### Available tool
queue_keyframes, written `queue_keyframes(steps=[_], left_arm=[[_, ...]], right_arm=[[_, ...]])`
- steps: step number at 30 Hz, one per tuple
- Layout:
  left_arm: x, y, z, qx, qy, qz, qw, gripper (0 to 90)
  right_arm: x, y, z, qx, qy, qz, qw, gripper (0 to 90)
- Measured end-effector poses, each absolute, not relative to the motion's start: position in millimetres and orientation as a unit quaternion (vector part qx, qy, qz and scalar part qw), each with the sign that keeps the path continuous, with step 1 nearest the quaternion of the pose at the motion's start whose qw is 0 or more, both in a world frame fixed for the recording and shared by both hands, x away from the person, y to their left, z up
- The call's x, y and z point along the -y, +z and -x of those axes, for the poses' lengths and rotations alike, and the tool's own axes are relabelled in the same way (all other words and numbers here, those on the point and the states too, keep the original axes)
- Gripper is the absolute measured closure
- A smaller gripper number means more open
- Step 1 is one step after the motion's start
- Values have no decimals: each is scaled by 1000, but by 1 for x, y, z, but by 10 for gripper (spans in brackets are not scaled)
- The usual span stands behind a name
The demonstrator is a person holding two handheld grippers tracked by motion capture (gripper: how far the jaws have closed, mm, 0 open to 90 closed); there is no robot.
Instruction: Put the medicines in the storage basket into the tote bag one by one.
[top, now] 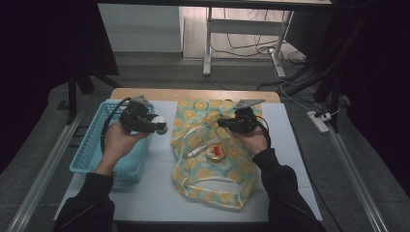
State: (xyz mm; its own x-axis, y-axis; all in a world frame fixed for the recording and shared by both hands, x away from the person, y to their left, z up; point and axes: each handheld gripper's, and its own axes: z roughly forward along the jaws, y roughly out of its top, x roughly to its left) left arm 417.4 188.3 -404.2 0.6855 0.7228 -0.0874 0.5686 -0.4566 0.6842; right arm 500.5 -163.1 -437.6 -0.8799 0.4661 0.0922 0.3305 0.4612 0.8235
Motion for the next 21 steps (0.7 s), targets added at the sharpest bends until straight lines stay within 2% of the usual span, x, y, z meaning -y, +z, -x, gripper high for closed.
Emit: queue_keyframes(steps=[21], left_arm=[[-101,-418,-428,-298,70,-879,365,502]], right_arm=[[163,-438,-502,-851,463,-235,73,900]])
